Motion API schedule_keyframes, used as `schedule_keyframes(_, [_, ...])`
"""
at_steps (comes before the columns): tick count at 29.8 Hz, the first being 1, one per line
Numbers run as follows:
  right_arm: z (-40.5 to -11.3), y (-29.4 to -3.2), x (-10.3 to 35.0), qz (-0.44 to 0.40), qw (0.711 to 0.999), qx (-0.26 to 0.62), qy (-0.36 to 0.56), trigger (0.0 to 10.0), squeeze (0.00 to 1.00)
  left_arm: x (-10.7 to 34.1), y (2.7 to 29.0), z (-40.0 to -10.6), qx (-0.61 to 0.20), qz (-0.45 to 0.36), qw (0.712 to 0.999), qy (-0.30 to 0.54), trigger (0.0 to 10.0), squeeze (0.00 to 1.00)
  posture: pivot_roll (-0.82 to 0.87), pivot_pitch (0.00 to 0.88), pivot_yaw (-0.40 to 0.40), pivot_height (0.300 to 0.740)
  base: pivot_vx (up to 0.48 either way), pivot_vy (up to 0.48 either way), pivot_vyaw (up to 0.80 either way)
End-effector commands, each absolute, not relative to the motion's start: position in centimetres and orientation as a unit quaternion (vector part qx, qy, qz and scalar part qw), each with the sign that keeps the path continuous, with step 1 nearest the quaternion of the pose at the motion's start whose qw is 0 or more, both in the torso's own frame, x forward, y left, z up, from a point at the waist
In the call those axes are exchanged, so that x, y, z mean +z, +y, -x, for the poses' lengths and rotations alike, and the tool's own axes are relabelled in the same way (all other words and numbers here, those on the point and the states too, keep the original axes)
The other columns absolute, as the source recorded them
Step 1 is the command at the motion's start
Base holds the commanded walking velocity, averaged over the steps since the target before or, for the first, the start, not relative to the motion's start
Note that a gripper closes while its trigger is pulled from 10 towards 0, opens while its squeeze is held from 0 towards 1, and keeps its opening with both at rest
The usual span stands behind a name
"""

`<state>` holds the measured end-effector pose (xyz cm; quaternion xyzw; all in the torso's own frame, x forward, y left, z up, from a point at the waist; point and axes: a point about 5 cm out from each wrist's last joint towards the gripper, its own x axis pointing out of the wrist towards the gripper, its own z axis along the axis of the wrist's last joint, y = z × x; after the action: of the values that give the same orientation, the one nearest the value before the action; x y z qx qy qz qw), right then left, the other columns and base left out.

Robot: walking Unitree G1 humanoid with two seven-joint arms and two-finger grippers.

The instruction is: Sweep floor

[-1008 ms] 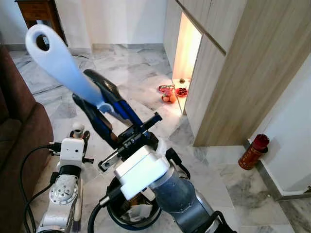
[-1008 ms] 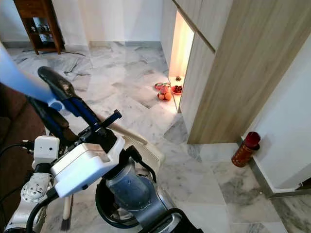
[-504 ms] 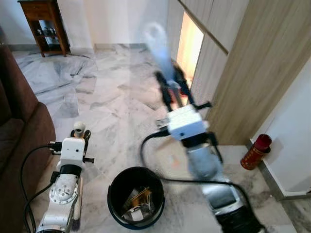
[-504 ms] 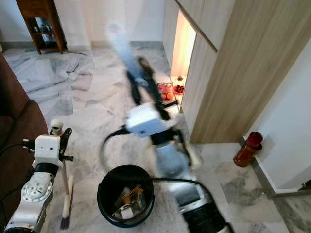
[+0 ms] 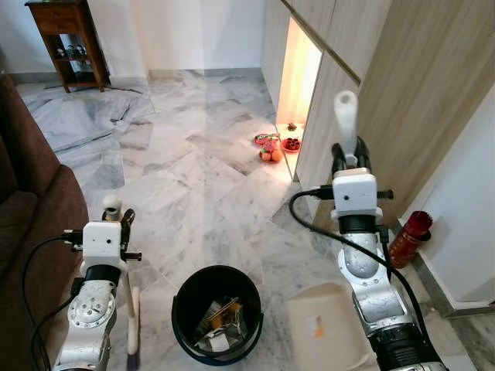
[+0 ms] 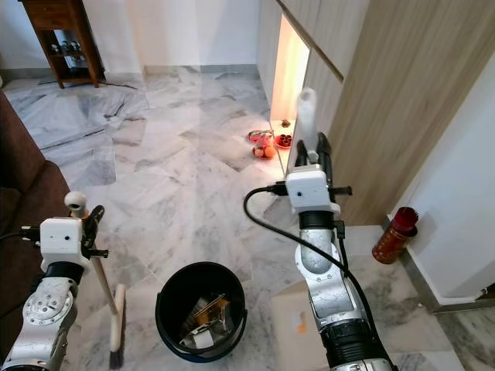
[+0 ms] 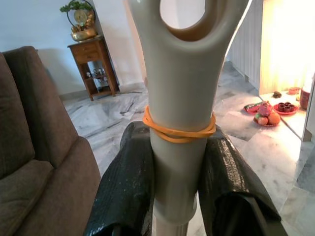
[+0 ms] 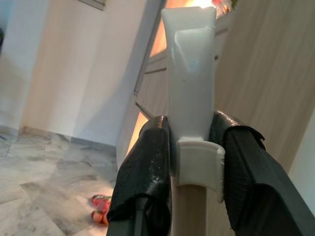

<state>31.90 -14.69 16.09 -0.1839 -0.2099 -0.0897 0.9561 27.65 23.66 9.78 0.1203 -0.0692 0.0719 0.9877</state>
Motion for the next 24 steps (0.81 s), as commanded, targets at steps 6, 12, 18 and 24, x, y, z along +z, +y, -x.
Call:
schedule_keyframes(6, [-32.3, -14.7, 17.3, 0.18, 0.949, -0.096, -0.239, 10.0, 0.0, 10.9, 23.8, -27.8, 0.073, -0.121, 0.986, -0.094, 10.0, 0.0, 0.1, 0.0, 0.005, 0.74, 0.0, 0.0, 0.0])
schedule_keyframes(12, [-32.5, -14.7, 17.2, 0.177, 0.949, -0.097, -0.241, 10.0, 0.0, 11.0, 23.9, -27.8, 0.071, -0.118, 0.986, -0.093, 10.0, 0.0, 0.1, 0.0, 0.005, 0.74, 0.0, 0.0, 0.0])
schedule_keyframes(18, [-32.5, -14.7, 17.2, 0.176, 0.949, -0.098, -0.242, 10.0, 0.0, 11.0, 23.9, -27.8, 0.071, -0.118, 0.986, -0.093, 10.0, 0.0, 0.1, 0.0, 0.005, 0.74, 0.0, 0.0, 0.0])
schedule_keyframes(24, [-32.9, -17.7, 12.1, 0.094, 0.977, -0.164, -0.094, 10.0, 0.0, 10.5, 24.2, -27.4, 0.08, -0.094, 0.988, -0.09, 10.0, 0.0, 0.11, 0.0, -0.007, 0.74, 0.0, 0.0, 0.0])
